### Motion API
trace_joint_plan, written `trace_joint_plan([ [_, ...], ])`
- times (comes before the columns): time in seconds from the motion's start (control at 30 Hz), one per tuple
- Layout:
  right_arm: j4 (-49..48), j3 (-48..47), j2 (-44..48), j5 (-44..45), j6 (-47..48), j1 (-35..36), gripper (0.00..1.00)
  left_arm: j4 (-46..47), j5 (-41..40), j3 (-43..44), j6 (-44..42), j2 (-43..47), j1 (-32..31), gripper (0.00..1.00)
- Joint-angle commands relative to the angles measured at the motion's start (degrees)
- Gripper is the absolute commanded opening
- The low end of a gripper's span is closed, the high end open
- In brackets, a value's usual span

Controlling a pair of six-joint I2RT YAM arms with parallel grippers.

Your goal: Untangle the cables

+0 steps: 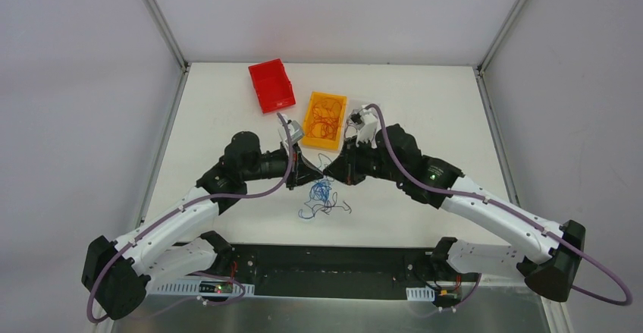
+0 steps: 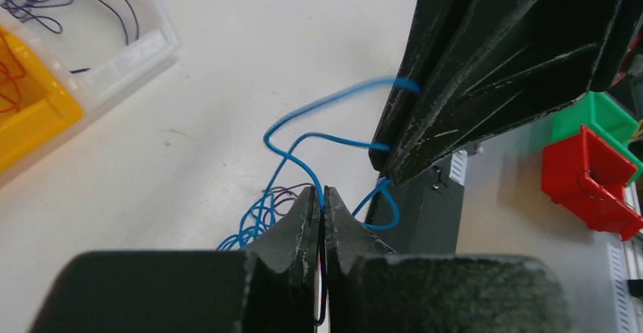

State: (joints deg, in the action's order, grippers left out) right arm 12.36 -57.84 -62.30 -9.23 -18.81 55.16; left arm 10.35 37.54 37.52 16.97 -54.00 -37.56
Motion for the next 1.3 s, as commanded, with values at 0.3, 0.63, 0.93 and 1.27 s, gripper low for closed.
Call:
trace_joint_plan([
  [0.3,-4.8,8.3,3.6,7.9,-1.3,-0.3,0.77,-9.4,-12.5,6.8,-3.4,6.6,-0.2,0.00],
  [0.63,-26.0,23.7,-0.2,2.9,2.7,-0.2,0.88,-12.7,-16.3,15.8,-1.8,5.1,-0.1,0.00],
  [0.93,-37.8,19.7,-12.1,10.9,7.4,0.7,0.82,-15.5,-15.8,24.2,-0.8,2.8,-0.1,0.00],
  [1.27,-41.5,12.3,-18.6,7.1,10.5,1.5,0.62,-20.2,-17.6,28.7,-0.8,4.2,-0.1,0.00],
])
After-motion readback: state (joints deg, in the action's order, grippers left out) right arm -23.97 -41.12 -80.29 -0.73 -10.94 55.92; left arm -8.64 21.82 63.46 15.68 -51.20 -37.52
